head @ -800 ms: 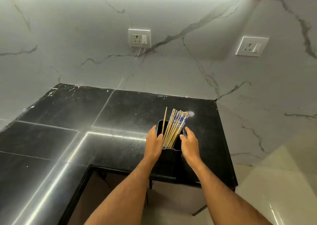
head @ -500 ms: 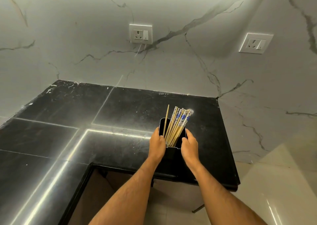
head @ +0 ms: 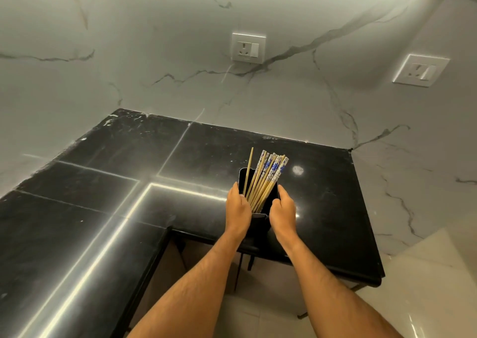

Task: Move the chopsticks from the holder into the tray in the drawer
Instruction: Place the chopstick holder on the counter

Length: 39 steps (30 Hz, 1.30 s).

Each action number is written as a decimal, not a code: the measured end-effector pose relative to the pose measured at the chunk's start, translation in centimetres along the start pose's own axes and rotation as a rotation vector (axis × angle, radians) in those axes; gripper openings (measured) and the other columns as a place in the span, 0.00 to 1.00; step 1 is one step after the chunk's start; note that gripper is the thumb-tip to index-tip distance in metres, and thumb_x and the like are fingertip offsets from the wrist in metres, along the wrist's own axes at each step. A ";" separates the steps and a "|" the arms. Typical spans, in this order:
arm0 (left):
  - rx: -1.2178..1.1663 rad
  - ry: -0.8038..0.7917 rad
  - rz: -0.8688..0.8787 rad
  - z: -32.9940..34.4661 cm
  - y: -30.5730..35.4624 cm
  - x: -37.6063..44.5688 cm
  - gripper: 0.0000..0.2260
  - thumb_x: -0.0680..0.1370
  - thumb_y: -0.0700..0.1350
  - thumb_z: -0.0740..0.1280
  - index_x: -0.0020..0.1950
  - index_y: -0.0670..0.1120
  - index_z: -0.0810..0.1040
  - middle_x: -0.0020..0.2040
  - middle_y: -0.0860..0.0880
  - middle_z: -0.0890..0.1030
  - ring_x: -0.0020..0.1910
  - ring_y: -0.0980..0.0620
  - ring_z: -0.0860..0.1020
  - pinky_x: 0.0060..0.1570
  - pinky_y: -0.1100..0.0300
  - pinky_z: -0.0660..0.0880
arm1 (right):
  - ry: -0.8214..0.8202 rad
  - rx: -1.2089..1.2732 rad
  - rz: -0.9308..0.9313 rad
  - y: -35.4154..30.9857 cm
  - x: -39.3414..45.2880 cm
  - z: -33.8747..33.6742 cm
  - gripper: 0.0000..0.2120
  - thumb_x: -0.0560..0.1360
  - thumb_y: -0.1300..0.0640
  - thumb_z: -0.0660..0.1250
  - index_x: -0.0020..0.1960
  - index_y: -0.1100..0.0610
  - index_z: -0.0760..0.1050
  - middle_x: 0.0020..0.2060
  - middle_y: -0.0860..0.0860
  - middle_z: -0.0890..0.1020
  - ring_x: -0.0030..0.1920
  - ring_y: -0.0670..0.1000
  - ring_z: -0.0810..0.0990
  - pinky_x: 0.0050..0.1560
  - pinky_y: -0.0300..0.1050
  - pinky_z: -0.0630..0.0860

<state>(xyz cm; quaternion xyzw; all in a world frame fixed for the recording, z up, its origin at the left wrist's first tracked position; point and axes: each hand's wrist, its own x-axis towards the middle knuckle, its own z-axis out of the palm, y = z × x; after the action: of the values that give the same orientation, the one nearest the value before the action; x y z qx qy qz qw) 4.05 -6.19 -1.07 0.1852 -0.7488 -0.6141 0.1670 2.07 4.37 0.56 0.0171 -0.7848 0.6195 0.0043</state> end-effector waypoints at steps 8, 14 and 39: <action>0.005 0.193 -0.005 -10.7 0.2 -2.4 0.16 0.81 0.34 0.52 0.59 0.45 0.76 0.53 0.46 0.80 0.51 0.51 0.80 0.54 0.57 0.79 | -0.177 0.061 -0.079 -3.4 -4.9 8.1 0.21 0.80 0.67 0.52 0.58 0.49 0.80 0.48 0.45 0.85 0.49 0.41 0.83 0.47 0.37 0.80; 0.018 0.405 -0.058 -18.6 -0.3 -6.3 0.15 0.80 0.34 0.52 0.53 0.45 0.77 0.49 0.44 0.79 0.46 0.49 0.79 0.45 0.60 0.75 | -0.334 0.103 -0.146 -5.6 -10.4 14.0 0.24 0.78 0.69 0.53 0.59 0.48 0.79 0.47 0.43 0.84 0.47 0.40 0.82 0.45 0.31 0.78; 0.040 1.081 -0.230 -41.8 -2.4 -42.0 0.16 0.84 0.38 0.51 0.66 0.40 0.75 0.58 0.40 0.80 0.58 0.44 0.80 0.59 0.44 0.79 | -1.009 0.190 -0.272 -9.4 -47.9 23.2 0.20 0.79 0.68 0.53 0.57 0.52 0.80 0.49 0.47 0.85 0.50 0.45 0.83 0.50 0.41 0.82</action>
<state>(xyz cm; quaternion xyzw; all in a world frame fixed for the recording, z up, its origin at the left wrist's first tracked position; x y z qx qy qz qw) 60.91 -22.18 3.59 0.5578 -0.5428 -0.4314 0.4561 50.56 -19.30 2.97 0.4150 -0.6203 0.5966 -0.2949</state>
